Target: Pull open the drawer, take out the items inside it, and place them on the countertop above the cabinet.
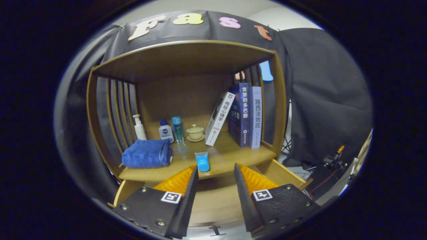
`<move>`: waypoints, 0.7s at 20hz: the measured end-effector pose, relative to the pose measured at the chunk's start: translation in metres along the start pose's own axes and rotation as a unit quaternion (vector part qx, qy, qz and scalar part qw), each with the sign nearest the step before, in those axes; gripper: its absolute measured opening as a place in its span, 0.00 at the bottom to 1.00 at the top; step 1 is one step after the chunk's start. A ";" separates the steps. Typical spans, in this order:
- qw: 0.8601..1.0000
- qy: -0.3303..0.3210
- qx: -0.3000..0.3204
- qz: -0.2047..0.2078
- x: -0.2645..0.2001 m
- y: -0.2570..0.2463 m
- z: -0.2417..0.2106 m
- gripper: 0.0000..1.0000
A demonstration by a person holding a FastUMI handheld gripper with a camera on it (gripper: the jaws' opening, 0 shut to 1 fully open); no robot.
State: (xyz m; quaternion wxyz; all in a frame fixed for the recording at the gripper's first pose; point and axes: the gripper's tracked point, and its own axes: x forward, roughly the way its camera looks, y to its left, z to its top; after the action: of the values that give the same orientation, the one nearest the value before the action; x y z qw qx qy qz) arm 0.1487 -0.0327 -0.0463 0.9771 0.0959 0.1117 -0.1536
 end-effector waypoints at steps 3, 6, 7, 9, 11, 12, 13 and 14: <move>1.000 -0.001 -0.005 0.000 -0.028 -0.005 -0.023 0.63; 1.000 -0.018 0.001 0.011 -0.045 -0.002 -0.040 0.63; 1.000 -0.020 0.008 0.018 -0.049 0.000 -0.048 0.63; 1.000 -0.012 0.011 0.023 -0.055 -0.001 -0.066 0.63; 1.000 -0.006 0.008 0.028 -0.058 0.000 -0.083 0.63; 0.999 -0.003 0.009 0.033 -0.060 0.002 -0.090 0.63; 0.999 0.000 0.010 0.036 -0.060 0.004 -0.099 0.63; 0.999 0.006 0.014 0.038 -0.061 0.004 -0.109 0.63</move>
State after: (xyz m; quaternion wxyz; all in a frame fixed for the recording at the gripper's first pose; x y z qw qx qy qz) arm 0.0730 0.0126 -0.1350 0.9800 0.1149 0.1121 -0.1176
